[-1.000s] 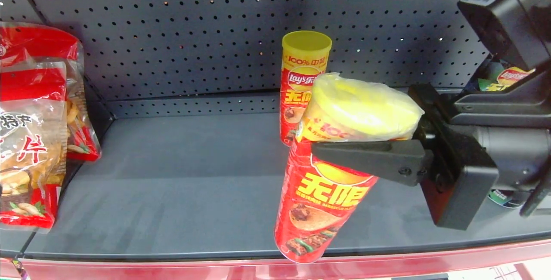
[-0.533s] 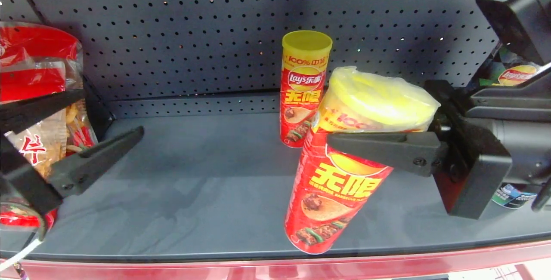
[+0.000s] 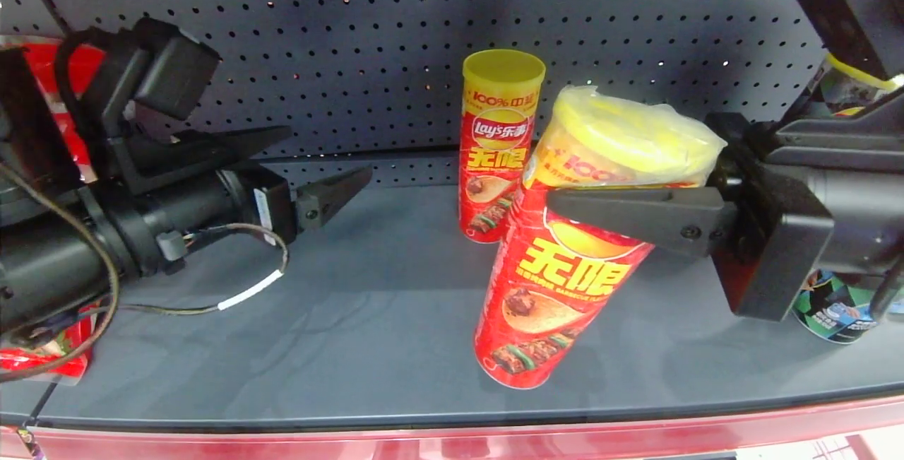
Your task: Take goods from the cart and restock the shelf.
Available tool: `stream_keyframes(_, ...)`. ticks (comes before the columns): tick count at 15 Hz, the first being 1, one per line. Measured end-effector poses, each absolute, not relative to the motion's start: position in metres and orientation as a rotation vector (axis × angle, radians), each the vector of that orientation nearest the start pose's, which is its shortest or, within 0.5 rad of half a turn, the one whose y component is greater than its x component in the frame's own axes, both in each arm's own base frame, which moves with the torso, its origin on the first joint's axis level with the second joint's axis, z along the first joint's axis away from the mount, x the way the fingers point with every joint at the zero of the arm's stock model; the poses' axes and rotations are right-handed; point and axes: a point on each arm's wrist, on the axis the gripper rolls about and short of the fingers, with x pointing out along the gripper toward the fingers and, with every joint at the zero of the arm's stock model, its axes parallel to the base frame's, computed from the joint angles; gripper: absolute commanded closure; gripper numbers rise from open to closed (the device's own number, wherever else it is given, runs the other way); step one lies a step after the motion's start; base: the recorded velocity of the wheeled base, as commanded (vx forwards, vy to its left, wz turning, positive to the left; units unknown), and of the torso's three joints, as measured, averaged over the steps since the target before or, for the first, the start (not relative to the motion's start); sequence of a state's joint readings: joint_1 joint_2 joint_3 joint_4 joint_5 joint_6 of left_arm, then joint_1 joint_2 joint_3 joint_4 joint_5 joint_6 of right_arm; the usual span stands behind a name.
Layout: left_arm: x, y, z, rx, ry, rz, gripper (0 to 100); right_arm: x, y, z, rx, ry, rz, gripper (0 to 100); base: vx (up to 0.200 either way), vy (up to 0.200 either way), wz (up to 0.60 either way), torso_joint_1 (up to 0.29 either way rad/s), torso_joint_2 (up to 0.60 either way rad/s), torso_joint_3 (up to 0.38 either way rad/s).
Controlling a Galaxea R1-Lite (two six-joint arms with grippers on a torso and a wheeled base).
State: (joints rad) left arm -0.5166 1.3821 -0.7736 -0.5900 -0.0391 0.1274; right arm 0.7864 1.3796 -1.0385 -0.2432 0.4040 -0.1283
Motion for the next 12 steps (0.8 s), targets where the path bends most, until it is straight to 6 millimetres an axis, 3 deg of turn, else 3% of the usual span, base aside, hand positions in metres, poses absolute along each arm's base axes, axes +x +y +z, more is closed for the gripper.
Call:
stream_keyframes(5,0.227,-0.133,0.243,0.119,-0.046,-0.697,0,0.164,0.166,0.295,-0.13,0.039,1.211,100,0.0,0.0,0.0,0.0,0.0,0.0)
stream_keyframes(12,0.278,-0.172,0.247,0.08,-0.172,-0.707,0,0.178,0.147,0.294,-0.129,0.044,1.109,100,0.0,0.0,0.0,0.0,0.0,0.0)
